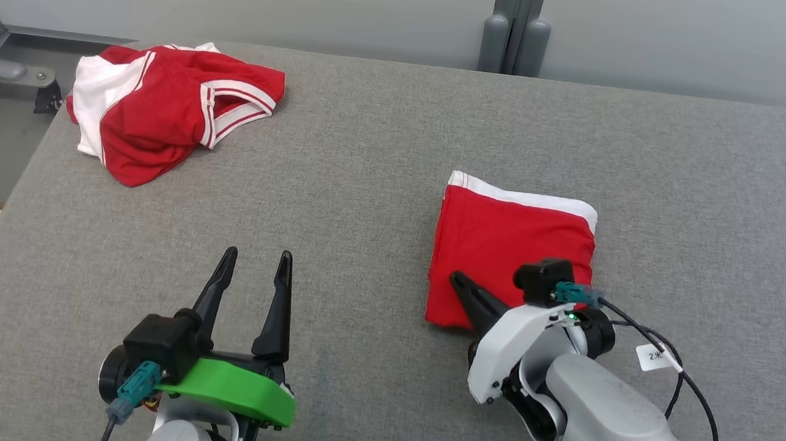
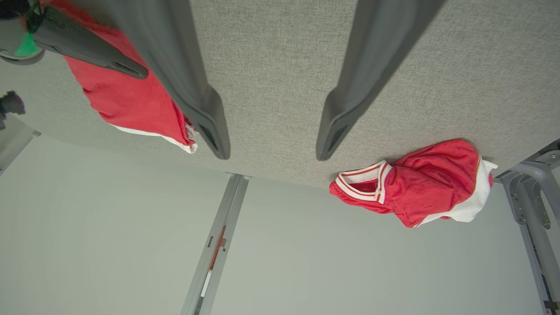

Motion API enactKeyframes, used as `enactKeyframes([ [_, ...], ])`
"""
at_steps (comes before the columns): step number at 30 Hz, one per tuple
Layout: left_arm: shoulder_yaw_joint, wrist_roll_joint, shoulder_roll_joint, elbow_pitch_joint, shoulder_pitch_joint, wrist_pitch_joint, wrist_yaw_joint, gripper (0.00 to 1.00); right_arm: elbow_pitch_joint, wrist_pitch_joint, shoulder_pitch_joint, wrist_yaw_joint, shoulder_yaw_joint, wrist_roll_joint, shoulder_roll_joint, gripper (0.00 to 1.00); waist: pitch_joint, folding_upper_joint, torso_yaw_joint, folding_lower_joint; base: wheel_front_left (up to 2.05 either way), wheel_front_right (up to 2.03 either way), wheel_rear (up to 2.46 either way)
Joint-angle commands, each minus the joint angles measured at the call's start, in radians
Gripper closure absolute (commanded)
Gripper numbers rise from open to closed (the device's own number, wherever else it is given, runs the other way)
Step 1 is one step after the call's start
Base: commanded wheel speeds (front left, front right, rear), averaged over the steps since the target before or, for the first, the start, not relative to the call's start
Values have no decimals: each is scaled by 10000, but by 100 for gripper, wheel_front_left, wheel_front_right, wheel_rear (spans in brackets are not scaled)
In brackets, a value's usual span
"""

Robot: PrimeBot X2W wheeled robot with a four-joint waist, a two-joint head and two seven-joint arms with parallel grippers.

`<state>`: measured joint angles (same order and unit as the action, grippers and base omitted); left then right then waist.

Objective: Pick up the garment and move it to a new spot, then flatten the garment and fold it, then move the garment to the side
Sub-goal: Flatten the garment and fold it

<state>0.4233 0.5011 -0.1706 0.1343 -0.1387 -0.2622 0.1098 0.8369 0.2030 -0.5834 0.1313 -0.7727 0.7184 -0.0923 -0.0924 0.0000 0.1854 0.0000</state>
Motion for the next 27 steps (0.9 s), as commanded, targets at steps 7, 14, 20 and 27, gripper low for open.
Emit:
enactKeyframes([
  [7, -205, 90, 22, 277, 241, -16, 43, 0, -97, 623, -85, -11, 1516, -553, -355, 0, 587, 0, -592, 0, 0, 0, 0],
  [14, -633, -240, 115, 555, 594, -19, 53, 0, -1957, 623, 1491, -11, 4833, -2722, -490, 0, 981, 0, -1107, 0, 0, 0, 0],
  [20, -1191, -464, 263, 632, 1096, -20, -20, 0, -3727, 626, 3312, -11, 6775, -4542, -6, 0, 1151, 0, -1390, 0, 0, 0, 0],
  [27, -1887, -616, 432, 538, 1762, -21, -138, 0, -5258, 555, 4751, -11, 7405, -5411, 367, 0, 1323, 0, -1572, 0, 0, 0, 0],
])
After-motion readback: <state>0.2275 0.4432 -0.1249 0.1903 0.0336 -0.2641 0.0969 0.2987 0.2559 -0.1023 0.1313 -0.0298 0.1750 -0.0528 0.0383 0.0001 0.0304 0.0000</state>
